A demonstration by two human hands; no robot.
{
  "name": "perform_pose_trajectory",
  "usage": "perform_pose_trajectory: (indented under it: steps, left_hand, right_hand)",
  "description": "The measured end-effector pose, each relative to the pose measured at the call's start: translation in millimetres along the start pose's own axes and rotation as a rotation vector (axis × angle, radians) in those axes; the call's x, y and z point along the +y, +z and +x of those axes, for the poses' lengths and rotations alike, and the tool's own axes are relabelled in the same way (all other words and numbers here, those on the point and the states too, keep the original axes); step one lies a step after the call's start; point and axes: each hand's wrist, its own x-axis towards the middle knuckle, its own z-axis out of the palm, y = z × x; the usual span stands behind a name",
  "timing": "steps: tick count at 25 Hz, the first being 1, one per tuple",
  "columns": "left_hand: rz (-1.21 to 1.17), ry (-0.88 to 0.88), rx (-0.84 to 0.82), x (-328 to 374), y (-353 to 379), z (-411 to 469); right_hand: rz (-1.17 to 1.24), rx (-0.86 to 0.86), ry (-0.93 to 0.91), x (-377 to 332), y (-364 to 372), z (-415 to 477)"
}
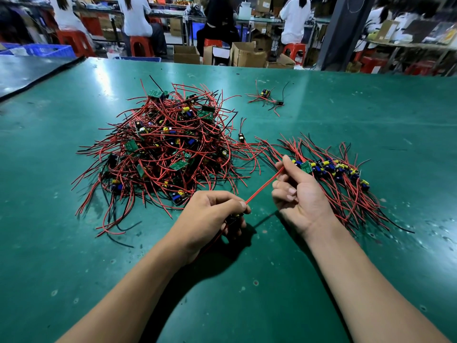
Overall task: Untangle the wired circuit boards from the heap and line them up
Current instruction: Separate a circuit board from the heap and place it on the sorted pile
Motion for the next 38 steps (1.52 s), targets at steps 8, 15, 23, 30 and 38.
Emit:
perform_pose_trajectory:
  steps: [8, 15, 23, 30, 38]
  left_hand:
    - [-0.086, 0.007, 0.101, -5.7, -1.1, 5.4]
    - [-0.01, -0.002, -0.006, -5.8, 2.1, 2.7]
    - [-0.284, -0.108, -0.024, 1.5, -1.4, 7.2]
    - [-0.207, -0.178, 0.028, 9.3, 7.7, 23.4]
    - [0.081, 0.19, 0.273, -6.6, -6.3, 7.2]
  right_hand:
    - [-0.605, -0.19, -0.066, 35.5, 8.0, -9.8]
    - [-0.194, 0.089, -0.049, 4.3, -3.6, 3.1]
    - [-0.59, -0.053, -0.047, 14.0, -1.9, -3.6]
    - [-1.174, -0.21, -0.384, 30.5, 4.3, -16.2]
    - [-1.426, 0.502, -0.708, 5.1, -13.1, -6.4]
